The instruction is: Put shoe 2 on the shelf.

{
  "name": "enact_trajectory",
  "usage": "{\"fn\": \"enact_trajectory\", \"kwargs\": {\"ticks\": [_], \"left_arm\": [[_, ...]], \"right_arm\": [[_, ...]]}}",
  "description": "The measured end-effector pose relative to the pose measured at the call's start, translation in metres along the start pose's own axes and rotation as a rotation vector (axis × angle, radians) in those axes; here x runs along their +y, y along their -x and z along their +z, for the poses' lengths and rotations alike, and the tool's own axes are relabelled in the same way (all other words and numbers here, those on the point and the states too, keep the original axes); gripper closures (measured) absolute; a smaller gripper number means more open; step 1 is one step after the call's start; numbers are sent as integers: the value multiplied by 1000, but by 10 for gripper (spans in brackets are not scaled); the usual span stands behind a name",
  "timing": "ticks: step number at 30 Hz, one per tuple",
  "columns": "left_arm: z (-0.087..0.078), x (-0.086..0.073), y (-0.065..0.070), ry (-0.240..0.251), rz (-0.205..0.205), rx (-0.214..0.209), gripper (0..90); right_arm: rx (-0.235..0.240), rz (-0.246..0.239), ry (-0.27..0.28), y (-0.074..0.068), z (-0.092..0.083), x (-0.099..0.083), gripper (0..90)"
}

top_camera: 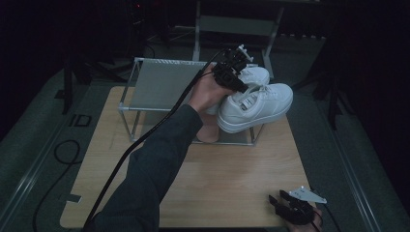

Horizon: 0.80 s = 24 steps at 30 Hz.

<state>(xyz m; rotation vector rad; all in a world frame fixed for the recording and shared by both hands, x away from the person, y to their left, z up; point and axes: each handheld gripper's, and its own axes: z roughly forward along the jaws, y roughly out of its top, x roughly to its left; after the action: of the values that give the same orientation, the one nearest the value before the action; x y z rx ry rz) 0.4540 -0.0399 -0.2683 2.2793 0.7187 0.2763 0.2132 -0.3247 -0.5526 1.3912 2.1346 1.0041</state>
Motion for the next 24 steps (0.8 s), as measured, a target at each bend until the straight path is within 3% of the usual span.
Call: {"fn": "enact_trajectory", "kwargs": {"ticks": [24], "left_arm": [[2,-3,-22,-1,-79,73,762]], "right_arm": [[-1,1,3,1,-1,0,474]]}}
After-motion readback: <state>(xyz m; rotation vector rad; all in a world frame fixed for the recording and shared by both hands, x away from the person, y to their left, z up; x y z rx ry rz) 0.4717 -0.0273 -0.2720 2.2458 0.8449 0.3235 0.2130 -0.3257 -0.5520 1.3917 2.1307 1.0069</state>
